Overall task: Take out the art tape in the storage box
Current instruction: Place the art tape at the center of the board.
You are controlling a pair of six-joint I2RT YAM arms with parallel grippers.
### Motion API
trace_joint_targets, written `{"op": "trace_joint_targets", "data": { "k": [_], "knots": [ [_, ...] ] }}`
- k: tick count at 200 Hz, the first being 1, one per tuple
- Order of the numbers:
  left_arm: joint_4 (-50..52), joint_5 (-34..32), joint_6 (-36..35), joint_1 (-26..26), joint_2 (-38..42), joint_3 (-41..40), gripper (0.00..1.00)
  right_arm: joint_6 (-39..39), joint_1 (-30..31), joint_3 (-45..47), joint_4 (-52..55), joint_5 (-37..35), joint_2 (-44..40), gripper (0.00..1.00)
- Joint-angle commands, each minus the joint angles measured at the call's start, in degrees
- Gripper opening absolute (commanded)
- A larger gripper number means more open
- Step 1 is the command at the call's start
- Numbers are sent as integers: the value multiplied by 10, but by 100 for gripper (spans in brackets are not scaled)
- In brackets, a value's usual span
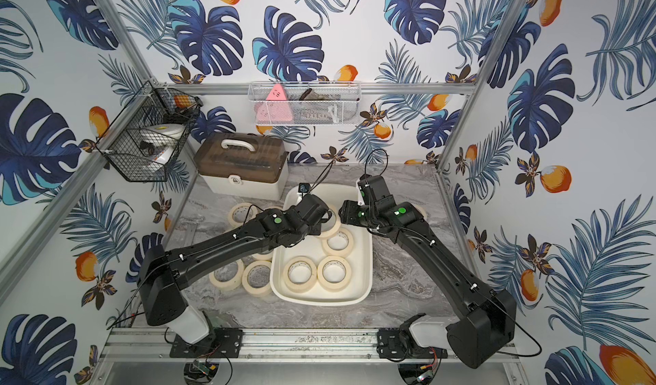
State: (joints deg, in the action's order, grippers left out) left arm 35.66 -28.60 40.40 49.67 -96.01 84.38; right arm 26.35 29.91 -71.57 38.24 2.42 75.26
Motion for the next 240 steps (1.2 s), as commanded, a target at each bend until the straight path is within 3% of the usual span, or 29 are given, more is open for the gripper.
{"op": "trace_joint_targets", "data": {
  "k": [1, 78, 103, 121, 134, 161, 211, 240],
  "knots": [
    [-6, 8, -4, 3, -1, 11, 18, -15, 15, 2, -3, -28, 0, 64],
    [-7, 29, -3, 7, 2, 26, 19, -42, 43, -7, 2, -104, 45, 62],
    [-2, 31, -3, 8, -2, 30, 19, -41, 44, -14, 0, -108, 54, 46],
    [-4, 50, -5, 8, -1, 26, 22, -39, 44, -18, -2, -101, 62, 23],
    [-18, 67, -4, 8, 11, 13, 26, -39, 44, -22, 3, -97, 68, 12],
    [-35, 95, -3, 8, 32, -2, 42, -39, 44, -26, 15, -106, 72, 0],
    [-72, 172, -23, 8, 77, -18, 76, -54, 34, -35, 54, -147, 64, 0],
    [-76, 176, -43, 7, 105, -27, 87, -67, -1, -39, 89, -174, 56, 0]
  ]
}}
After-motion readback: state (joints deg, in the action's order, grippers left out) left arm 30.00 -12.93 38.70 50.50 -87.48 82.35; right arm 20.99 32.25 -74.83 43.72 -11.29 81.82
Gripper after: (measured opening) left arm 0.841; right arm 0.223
